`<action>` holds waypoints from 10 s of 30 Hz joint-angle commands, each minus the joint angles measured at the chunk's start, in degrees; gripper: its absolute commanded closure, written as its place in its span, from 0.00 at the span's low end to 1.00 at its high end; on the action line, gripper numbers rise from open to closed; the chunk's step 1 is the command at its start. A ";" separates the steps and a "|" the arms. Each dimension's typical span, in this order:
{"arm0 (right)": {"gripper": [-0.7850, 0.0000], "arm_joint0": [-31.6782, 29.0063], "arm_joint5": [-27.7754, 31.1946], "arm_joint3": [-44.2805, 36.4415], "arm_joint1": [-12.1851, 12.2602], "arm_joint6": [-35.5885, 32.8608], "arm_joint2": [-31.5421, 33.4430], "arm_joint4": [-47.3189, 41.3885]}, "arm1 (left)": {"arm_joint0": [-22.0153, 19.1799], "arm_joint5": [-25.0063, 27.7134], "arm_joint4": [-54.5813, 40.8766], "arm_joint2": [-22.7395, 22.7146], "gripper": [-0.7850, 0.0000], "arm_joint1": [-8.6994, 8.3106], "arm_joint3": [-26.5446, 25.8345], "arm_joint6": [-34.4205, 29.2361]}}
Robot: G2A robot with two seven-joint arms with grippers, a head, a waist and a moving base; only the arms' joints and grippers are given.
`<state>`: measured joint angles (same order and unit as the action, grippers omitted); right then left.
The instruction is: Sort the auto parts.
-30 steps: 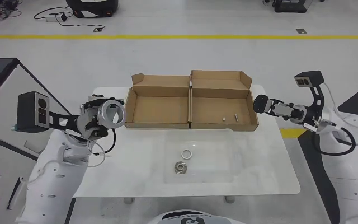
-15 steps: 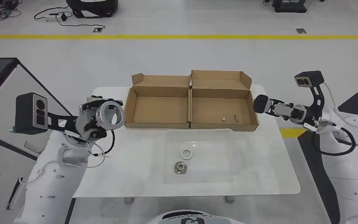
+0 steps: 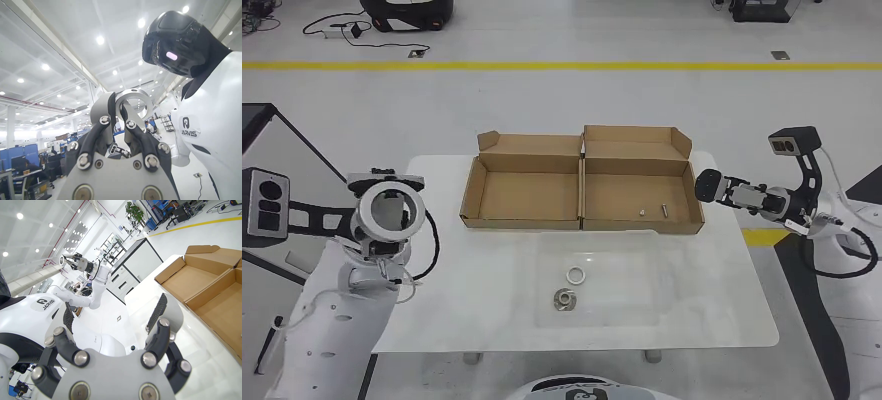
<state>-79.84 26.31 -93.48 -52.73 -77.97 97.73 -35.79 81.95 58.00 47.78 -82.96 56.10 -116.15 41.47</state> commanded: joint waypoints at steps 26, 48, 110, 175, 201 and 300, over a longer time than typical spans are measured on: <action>0.00 0.00 0.00 0.00 0.00 0.00 0.00 0.00 | -3.96 0.00 -6.13 4.54 1.00 -2.31 -0.70 4.81; 0.00 0.00 0.00 0.00 0.00 0.00 0.00 0.00 | -6.42 0.00 2.59 7.32 1.00 -5.40 1.19 4.82; 0.00 0.00 0.00 0.00 0.00 0.00 0.00 0.00 | -22.65 -11.98 -13.81 19.08 1.00 -2.68 6.09 -36.78; 0.00 0.00 0.00 0.00 0.00 0.00 0.00 0.00 | -58.31 -16.80 10.25 59.68 1.00 16.81 53.89 -76.75; 0.00 0.00 0.00 0.00 0.00 0.00 0.00 0.00 | -57.97 -21.98 9.18 62.75 1.00 21.73 61.44 -91.35; 0.00 0.00 0.00 0.00 0.00 0.00 0.00 0.00 | -65.07 -14.63 18.63 62.94 0.00 38.88 94.98 -82.82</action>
<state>-79.84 26.31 -93.48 -52.73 -77.97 97.73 -35.79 16.79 43.15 66.63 -19.71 95.37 -19.90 -41.03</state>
